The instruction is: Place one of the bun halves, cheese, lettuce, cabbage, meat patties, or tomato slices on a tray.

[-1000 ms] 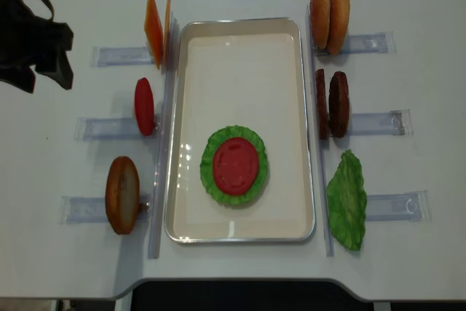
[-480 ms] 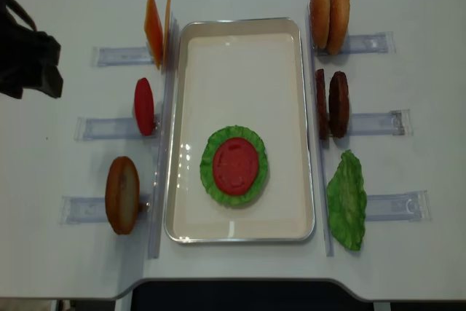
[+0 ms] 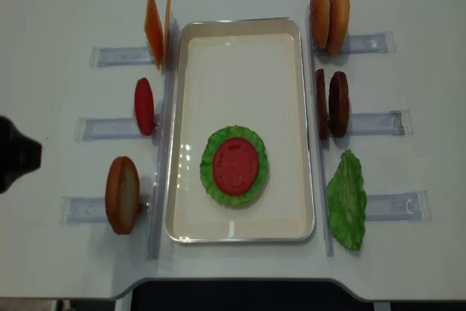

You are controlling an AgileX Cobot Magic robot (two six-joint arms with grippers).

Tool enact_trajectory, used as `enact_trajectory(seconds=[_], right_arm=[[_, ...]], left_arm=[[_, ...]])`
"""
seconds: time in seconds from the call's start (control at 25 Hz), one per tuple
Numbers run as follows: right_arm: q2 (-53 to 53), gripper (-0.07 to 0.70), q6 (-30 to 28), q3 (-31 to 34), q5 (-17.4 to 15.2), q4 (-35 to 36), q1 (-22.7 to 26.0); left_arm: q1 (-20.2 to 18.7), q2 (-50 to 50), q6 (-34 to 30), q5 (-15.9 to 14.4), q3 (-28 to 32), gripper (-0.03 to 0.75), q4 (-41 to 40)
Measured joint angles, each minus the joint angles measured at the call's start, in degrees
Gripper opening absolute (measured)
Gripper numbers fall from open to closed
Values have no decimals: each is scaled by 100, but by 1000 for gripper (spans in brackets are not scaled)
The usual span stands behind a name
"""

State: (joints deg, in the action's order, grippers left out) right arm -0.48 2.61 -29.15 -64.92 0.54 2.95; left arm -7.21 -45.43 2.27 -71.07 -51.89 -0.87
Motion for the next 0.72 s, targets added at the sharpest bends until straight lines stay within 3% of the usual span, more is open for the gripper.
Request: enact_trajectory(seconds=[0.4, 0.72], right_arm=[[0, 433, 0, 0, 0, 0, 0], [0, 433, 0, 0, 0, 0, 0]], left_arm=[[0, 2506, -6, -2, 1509, 465, -148], [0, 4244, -337, 566, 2423, 465, -62]])
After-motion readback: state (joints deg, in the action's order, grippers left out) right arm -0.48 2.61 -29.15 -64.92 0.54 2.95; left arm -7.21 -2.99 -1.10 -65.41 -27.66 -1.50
